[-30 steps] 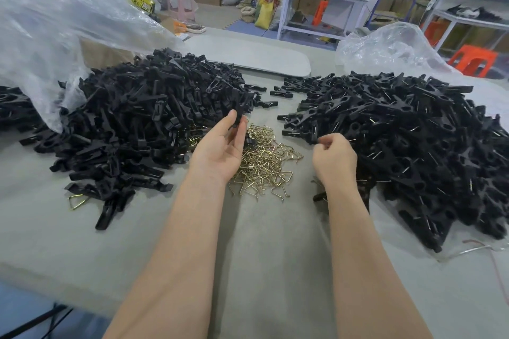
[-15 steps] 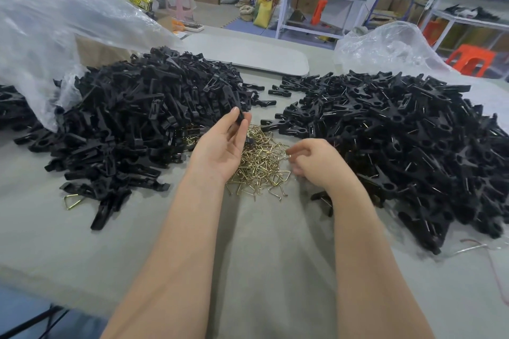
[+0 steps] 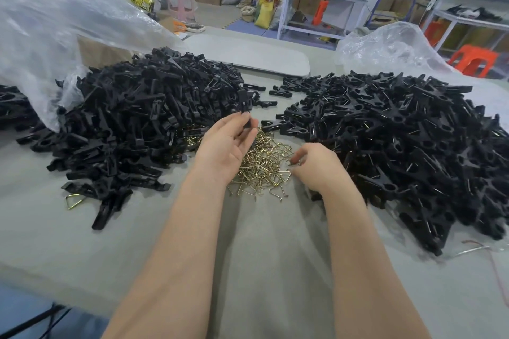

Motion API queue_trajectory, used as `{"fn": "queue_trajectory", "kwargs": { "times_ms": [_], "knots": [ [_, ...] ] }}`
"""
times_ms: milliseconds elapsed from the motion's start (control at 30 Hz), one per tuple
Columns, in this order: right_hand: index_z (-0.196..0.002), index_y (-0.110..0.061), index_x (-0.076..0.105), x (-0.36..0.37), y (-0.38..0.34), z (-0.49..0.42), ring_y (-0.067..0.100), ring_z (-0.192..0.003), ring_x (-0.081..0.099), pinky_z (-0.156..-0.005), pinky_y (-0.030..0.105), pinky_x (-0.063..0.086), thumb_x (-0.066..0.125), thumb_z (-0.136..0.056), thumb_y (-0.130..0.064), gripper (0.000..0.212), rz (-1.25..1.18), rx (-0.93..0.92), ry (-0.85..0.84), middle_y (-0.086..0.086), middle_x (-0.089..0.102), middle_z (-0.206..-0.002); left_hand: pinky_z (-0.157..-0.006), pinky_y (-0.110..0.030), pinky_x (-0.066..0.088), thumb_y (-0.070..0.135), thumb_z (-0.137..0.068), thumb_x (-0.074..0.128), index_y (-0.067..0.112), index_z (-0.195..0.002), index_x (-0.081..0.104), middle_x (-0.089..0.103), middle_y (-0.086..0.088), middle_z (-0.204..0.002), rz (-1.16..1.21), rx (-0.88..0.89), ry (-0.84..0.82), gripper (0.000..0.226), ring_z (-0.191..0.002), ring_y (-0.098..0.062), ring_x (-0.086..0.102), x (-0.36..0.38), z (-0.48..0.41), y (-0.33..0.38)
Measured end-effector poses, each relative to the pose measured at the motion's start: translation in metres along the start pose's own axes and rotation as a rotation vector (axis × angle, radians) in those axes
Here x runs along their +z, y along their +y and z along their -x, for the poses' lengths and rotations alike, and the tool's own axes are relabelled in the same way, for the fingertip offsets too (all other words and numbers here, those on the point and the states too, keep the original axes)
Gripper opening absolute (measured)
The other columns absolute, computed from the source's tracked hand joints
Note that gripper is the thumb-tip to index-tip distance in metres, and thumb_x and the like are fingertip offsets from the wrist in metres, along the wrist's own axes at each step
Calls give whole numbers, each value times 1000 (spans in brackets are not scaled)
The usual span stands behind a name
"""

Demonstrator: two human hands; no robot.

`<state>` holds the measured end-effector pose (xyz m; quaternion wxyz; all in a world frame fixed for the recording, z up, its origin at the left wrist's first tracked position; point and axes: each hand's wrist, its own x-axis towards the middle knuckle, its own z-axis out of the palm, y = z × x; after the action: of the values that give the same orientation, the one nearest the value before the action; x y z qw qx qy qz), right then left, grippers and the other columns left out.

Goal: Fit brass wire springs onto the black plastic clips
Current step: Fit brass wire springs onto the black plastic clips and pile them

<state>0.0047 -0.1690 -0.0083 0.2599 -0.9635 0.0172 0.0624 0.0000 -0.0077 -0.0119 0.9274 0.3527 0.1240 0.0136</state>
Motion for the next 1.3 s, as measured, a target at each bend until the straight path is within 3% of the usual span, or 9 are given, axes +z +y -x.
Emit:
{"fn": "queue_trajectory", "kwargs": {
  "times_ms": [67, 200, 433, 567, 633, 733, 800, 1033, 1300],
  "knots": [
    [-85, -25, 57, 1, 0, -1, 21, -102, 57, -84, 33, 49, 59, -90, -12, 14, 4, 3, -8, 2, 61, -111, -74, -23, 56, 6, -88, 63, 9, -95, 59, 65, -7, -92, -90, 24, 10, 8, -80, -13, 65, 1, 0, -2],
    [-116, -15, 53, 1, 0, -3, 23, -103, 55, -87, 36, 49, 58, -88, -9, 29, 16, -5, -11, 7, 60, -111, -67, -18, 54, 9, -85, 67, 11, -91, 62, 64, -2, -81, -181, 61, 19, 8, -71, -9, 61, 2, 0, -3],
    [-108, -1, 60, -2, 5, -3, 28, -97, 59, -80, 40, 53, 62, -86, -11, 24, 45, -40, 0, 16, 63, -107, -76, -21, 56, 5, -86, 66, 10, -95, 60, 63, -7, -88, -288, 94, -2, 12, -80, -13, 63, 6, 3, -10],
    [-88, -20, 56, -1, 7, -5, 17, -85, 59, -74, 31, 49, 68, -86, -20, 11, -128, -65, 45, 2, 63, -96, -83, -25, 48, 16, -85, 69, 24, -94, 61, 64, 4, -94, -975, 366, 68, 14, -89, -10, 60, 3, 1, -14],
    [-81, -20, 60, -5, 10, -5, 15, -78, 64, -80, 34, 54, 68, -86, -17, 10, -320, -92, 150, 2, 68, -82, -84, -26, 46, 16, -85, 68, 29, -90, 61, 64, 10, -94, -1216, 480, 48, 16, -91, -10, 59, 2, 2, -18],
    [-87, -8, 67, -19, 12, -2, 3, -57, 61, -61, 19, 53, 67, -86, -8, 1, -707, -171, 259, 2, 66, -68, -89, -30, 47, 14, -86, 66, 23, -104, 64, 65, 7, -105, -1400, 557, -12, 20, -99, -13, 59, 0, 0, -22],
    [-84, -9, 67, -24, 13, 0, -1, -50, 57, -51, 13, 45, 67, -86, -5, 4, -754, -225, 244, 1, 65, -64, -94, -35, 48, 11, -86, 65, 20, -109, 64, 65, 4, -108, -1426, 592, -104, 25, -102, -15, 59, 0, 0, -23],
    [-83, -18, 52, -22, 13, 0, 7, -54, 60, -62, 24, 53, 70, -83, -7, 21, -638, -291, 170, 0, 66, -65, -93, -36, 48, 8, -85, 66, 16, -111, 66, 61, 3, -106, -1507, 716, -242, 27, -98, -14, 57, 2, 2, -24],
    [-86, -17, 49, -23, 16, -1, 3, -53, 61, -56, 18, 48, 69, -84, -6, 22, -655, -283, 93, -1, 66, -67, -91, -37, 48, 11, -85, 67, 18, -111, 68, 61, 6, -103, -1531, 712, -303, 27, -97, -12, 57, 3, 5, -22]
  ]
}}
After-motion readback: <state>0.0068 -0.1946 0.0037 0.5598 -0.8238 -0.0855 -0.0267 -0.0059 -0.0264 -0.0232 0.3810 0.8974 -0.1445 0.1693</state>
